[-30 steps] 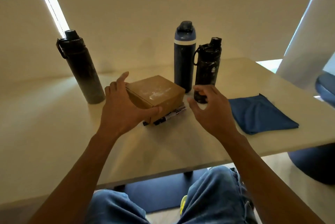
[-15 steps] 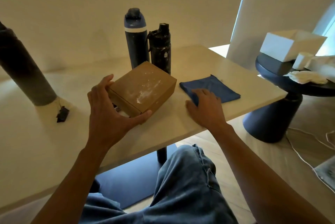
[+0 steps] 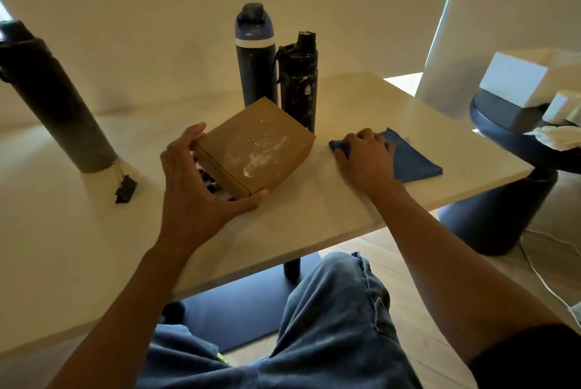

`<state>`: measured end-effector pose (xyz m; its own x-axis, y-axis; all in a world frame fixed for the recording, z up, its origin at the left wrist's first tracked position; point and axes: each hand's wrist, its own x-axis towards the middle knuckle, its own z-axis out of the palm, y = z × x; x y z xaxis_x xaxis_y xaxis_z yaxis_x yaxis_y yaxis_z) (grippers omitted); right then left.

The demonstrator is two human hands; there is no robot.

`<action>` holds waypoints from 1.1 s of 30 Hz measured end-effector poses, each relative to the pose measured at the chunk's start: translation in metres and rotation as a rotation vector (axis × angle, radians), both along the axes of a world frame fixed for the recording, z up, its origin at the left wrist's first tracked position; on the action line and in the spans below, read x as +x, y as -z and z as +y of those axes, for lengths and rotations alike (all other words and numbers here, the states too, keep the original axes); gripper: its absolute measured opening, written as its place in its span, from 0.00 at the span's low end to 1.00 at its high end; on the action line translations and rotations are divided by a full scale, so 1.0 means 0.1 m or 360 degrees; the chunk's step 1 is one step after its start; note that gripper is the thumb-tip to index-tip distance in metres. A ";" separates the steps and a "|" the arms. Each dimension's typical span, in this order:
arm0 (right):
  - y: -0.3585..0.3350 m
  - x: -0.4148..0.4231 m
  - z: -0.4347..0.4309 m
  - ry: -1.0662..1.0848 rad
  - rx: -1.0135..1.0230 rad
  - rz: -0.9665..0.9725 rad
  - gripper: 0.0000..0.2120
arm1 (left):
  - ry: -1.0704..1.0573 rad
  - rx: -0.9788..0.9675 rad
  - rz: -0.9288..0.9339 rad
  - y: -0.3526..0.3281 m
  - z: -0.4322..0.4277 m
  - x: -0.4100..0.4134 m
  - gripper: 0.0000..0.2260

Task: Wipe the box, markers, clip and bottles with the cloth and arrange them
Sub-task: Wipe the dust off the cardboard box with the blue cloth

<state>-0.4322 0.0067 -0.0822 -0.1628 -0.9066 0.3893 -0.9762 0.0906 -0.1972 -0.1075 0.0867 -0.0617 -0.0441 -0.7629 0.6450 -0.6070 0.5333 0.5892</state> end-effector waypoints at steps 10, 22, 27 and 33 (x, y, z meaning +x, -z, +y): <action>0.03 0.12 0.17 -0.0516 -0.0216 -0.0637 0.04 | 0.0005 -0.0073 0.0022 0.00 -0.08 0.19 0.60; -0.12 0.84 0.55 -0.0757 -0.0082 -0.1072 0.08 | -0.0198 -0.0156 -0.0011 -0.08 -0.02 0.61 0.58; -0.12 0.32 0.11 -0.1102 0.0469 -0.0693 0.22 | -0.0212 -0.0189 -0.0021 -0.08 0.00 0.71 0.58; -0.10 0.41 0.07 -0.0320 0.0052 -0.0404 0.10 | -0.0193 -0.0213 -0.0070 -0.05 -0.03 0.65 0.57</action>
<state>-0.3916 0.0137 -0.0721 -0.0675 -0.9418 0.3295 -0.8953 -0.0886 -0.4366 -0.0423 0.0834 -0.0568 0.0123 -0.6719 0.7405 -0.6952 0.5265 0.4893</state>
